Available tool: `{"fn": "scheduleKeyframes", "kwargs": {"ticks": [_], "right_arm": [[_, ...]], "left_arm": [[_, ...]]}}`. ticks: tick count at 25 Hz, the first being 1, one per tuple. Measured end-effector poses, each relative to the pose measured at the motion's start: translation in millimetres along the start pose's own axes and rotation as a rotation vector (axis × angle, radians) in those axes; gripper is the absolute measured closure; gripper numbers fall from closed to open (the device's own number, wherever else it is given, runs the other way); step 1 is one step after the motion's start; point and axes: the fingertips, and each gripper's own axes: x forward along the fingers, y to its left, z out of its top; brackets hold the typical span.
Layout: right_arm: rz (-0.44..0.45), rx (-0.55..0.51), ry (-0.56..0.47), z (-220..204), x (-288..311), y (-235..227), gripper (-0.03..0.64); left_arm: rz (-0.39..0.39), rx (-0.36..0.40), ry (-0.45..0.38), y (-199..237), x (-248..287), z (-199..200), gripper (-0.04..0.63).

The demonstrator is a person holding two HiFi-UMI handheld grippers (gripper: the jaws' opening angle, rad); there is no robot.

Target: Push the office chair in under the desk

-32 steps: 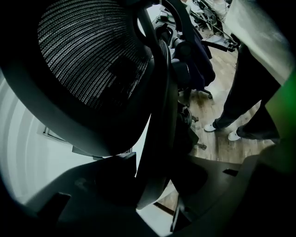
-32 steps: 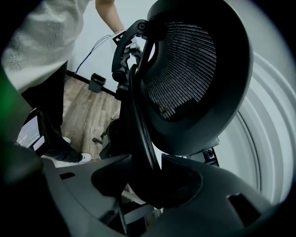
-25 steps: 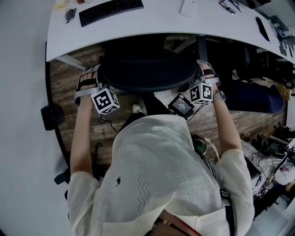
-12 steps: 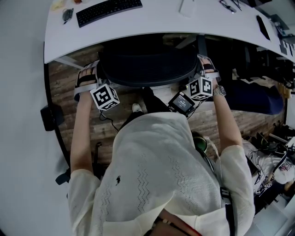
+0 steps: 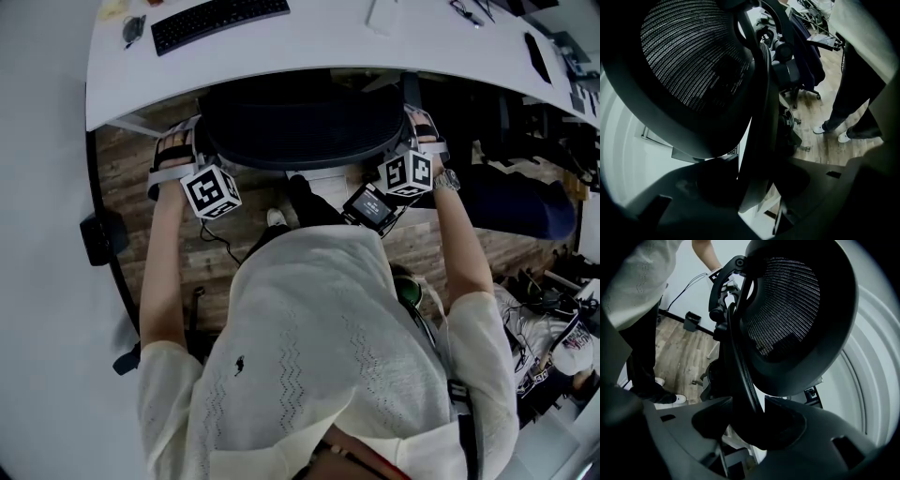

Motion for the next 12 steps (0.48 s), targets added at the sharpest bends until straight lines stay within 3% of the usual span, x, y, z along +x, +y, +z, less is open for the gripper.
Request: {"fn": "scheduleKeyframes", "kwargs": {"ticks": [12], "right_arm": [[-0.026,0.026,0.020,-1,21,-19,0.399]], "left_arm": [[0.014,0.004,-0.005,20,21,0,0.397]]}}
